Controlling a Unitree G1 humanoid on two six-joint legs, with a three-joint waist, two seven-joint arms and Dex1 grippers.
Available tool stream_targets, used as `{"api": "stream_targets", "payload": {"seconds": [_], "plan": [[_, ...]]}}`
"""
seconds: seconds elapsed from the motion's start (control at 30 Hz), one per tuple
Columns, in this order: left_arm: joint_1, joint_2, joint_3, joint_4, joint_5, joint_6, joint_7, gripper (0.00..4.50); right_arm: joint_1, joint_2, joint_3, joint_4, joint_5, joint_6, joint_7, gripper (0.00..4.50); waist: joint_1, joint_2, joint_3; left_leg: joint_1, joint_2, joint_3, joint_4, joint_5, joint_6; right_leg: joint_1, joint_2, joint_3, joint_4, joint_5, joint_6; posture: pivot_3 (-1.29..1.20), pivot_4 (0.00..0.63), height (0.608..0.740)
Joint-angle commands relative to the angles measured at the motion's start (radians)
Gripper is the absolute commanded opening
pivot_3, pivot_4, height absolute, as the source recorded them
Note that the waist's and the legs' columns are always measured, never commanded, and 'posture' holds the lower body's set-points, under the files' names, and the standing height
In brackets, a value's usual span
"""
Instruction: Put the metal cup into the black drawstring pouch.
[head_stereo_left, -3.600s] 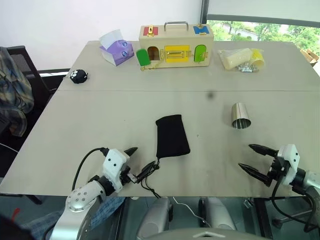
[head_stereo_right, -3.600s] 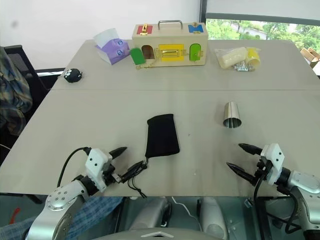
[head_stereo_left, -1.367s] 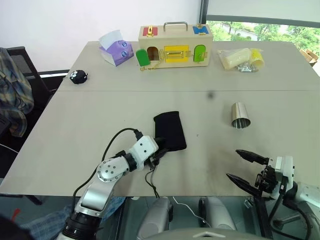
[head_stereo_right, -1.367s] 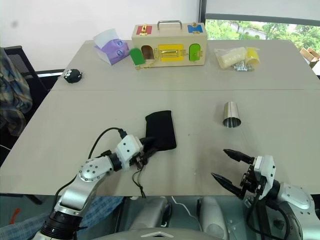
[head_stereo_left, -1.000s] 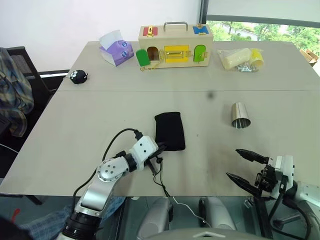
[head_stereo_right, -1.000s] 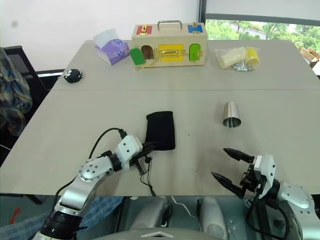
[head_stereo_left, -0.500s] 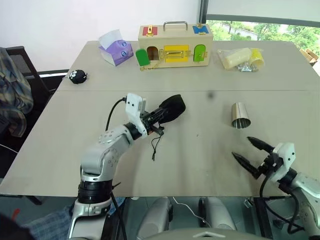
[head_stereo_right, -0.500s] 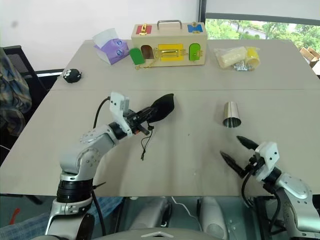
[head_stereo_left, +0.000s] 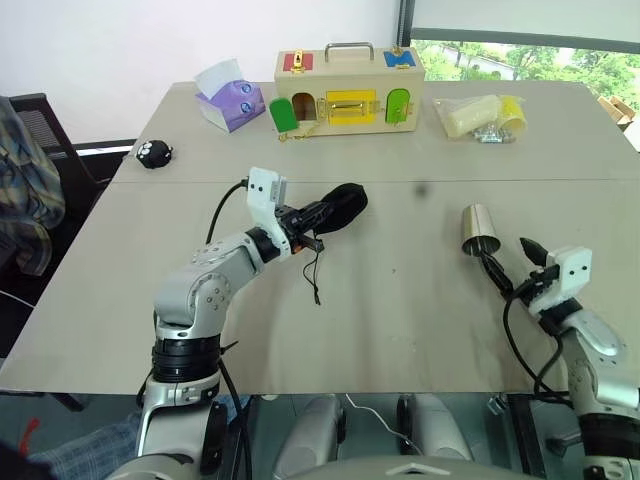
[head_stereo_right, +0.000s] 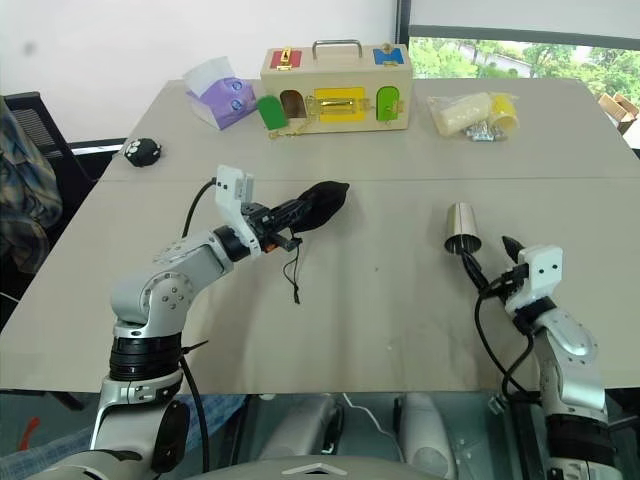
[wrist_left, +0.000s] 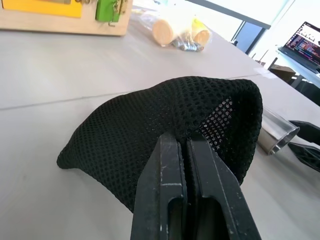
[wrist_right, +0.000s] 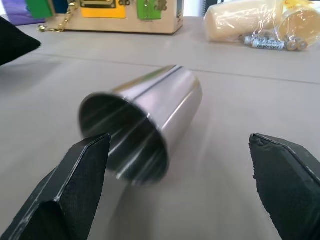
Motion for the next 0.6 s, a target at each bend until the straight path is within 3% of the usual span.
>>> {"api": "stream_targets", "payload": {"seconds": [0.03, 0.1, 0.27, 0.43, 0.6], "plan": [[-0.013, 0.005, 0.023, -0.031, -0.013, -0.001, 0.017, 0.00, -0.059, 0.009, -0.023, 0.051, -0.021, -0.020, -0.067, 3.63, -0.002, 0.000, 0.000, 0.000, 0.000, 0.000, 0.000, 0.000, 0.000, 0.000, 0.000, 0.000, 0.000, 0.000, 0.000, 0.00, 0.150, 0.710], [-0.013, 0.006, 0.023, -0.035, -0.016, 0.001, 0.022, 0.00, -0.073, 0.009, -0.032, 0.074, -0.024, -0.016, -0.084, 2.79, -0.003, 0.000, 0.000, 0.000, 0.000, 0.000, 0.000, 0.000, 0.000, -0.001, 0.000, 0.000, 0.000, 0.000, 0.000, 0.00, 0.150, 0.710], [-0.012, -0.011, 0.029, -0.043, -0.025, 0.009, 0.051, 0.00, -0.074, -0.010, -0.036, 0.067, -0.005, -0.023, -0.057, 0.22, -0.006, 0.000, 0.000, -0.001, 0.000, 0.000, 0.000, 0.000, 0.000, -0.001, 0.000, 0.000, 0.000, 0.000, 0.000, 0.00, 0.150, 0.710], [-0.030, -0.028, 0.034, -0.035, -0.045, 0.034, 0.074, 0.00, -0.037, -0.003, 0.049, -0.221, 0.199, 0.108, 0.129, 0.06, -0.019, 0.000, 0.000, -0.001, 0.000, 0.000, 0.000, 0.000, 0.000, -0.001, -0.001, 0.000, 0.000, 0.000, 0.000, 0.00, 0.150, 0.710], [-0.047, -0.035, 0.016, -0.028, -0.035, 0.038, 0.067, 0.00, -0.065, 0.013, 0.151, -0.442, 0.287, 0.272, 0.116, 0.06, -0.026, 0.000, 0.000, -0.001, 0.001, -0.001, 0.000, 0.000, 0.000, -0.002, -0.003, 0.000, 0.001, 0.000, 0.000, 0.00, 0.150, 0.710]]}}
